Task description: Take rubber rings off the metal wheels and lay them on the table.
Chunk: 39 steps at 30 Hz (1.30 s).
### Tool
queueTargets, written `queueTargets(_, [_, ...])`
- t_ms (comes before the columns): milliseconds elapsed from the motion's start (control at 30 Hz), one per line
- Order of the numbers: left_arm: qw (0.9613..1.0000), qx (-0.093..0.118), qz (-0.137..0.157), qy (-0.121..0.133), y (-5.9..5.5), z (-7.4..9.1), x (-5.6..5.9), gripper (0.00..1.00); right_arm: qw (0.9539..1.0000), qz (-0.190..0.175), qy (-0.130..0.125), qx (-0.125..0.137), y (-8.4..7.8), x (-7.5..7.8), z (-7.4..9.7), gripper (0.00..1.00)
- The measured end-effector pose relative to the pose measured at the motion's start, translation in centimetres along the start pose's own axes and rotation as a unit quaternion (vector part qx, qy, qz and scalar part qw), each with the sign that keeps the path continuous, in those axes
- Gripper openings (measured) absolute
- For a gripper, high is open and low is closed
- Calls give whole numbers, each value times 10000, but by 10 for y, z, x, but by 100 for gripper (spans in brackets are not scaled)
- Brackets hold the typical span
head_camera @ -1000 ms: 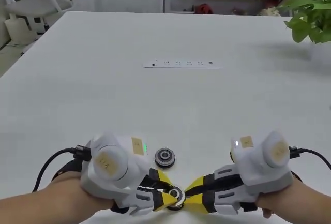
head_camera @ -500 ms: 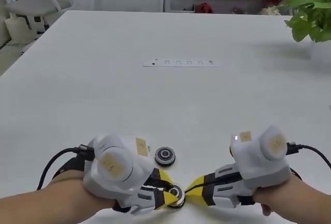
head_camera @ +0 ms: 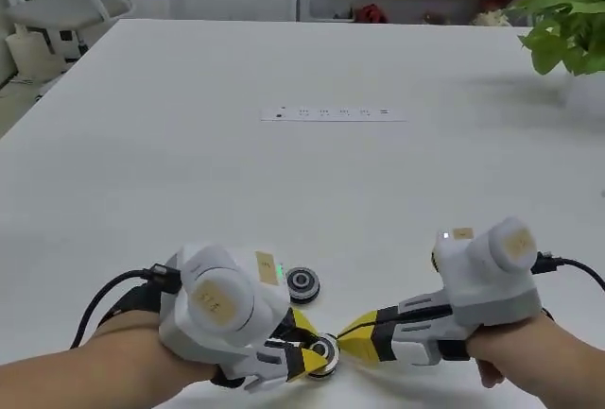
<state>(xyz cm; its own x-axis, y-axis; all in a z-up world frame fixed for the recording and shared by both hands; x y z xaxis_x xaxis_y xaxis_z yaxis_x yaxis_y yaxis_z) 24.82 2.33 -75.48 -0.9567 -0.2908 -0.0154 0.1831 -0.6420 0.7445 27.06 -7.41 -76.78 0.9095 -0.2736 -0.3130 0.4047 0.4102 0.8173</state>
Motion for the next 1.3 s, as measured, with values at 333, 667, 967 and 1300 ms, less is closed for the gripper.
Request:
queueTargets(333, [10000, -28, 36, 19, 1, -1, 0, 13, 10000, -86, 15, 3, 2, -3, 1, 0])
queueTargets(667, [10000, -35, 34, 14, 1, -1, 0, 13, 9999, -123, 105, 21, 3, -6, 1, 0])
queueTargets(967, [10000, -26, 38, -5, 1, -2, 0, 12, 9998, -96, 177, 18, 3, -8, 0, 0])
queueTargets(1300, [10000, -31, 33, -22, 1, -1, 1, 12, 9996, -98, 268, 47, 4, -11, 0, 0])
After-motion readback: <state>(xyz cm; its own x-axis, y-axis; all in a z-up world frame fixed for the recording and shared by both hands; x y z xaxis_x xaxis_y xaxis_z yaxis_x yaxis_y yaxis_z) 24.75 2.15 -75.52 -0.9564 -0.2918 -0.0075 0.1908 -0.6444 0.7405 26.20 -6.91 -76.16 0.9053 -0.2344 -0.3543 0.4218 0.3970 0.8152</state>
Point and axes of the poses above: the centre of the closed fingertips' face, and the gripper's own axes: z roughly backward along the fingers, x roughly to its right, y roughly out of its top, the point moved 6 cm from there along z, roughly backward along the fingers, and after that the axes turned 5 degrees about z, right-handed, at the moved point
